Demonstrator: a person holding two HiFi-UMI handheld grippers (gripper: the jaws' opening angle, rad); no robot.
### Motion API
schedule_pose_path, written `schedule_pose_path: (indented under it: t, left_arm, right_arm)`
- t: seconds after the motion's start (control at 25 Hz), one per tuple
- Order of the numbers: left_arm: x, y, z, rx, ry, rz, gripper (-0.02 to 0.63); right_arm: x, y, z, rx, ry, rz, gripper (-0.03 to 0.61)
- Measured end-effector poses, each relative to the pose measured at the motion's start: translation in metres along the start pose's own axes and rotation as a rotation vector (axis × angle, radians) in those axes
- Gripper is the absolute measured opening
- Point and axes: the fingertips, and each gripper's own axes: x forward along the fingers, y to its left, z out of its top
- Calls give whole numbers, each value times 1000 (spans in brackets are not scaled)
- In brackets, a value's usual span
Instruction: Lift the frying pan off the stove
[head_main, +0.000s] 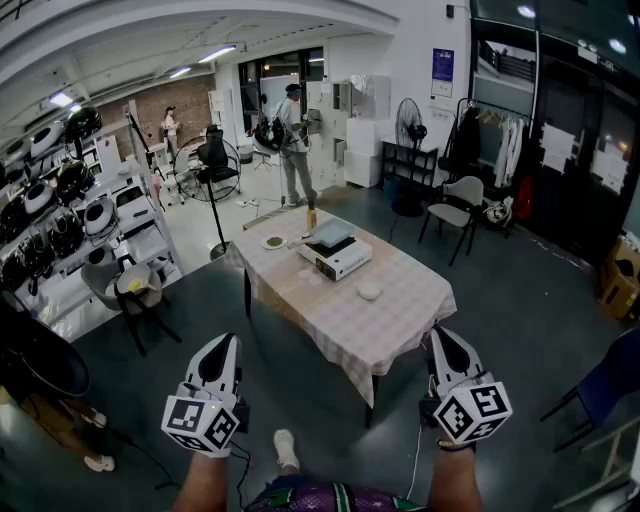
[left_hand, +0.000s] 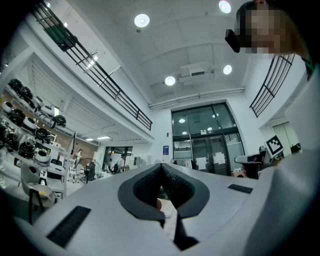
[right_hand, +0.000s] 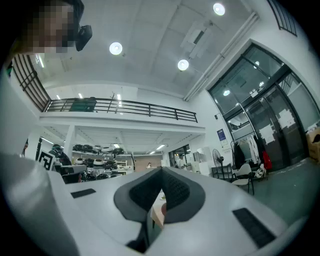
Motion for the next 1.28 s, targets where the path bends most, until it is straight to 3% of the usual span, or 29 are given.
schedule_pose_path:
  t: [0.76,1.28]
  left_arm:
    - [36,-11,-27,-10,43,-2,21]
    - [116,23,-52,-24,86,-9,21]
  right_arm:
    - [21,-28,-16,18,6,46,6]
    - [102,-60,-28,51,37,58,6]
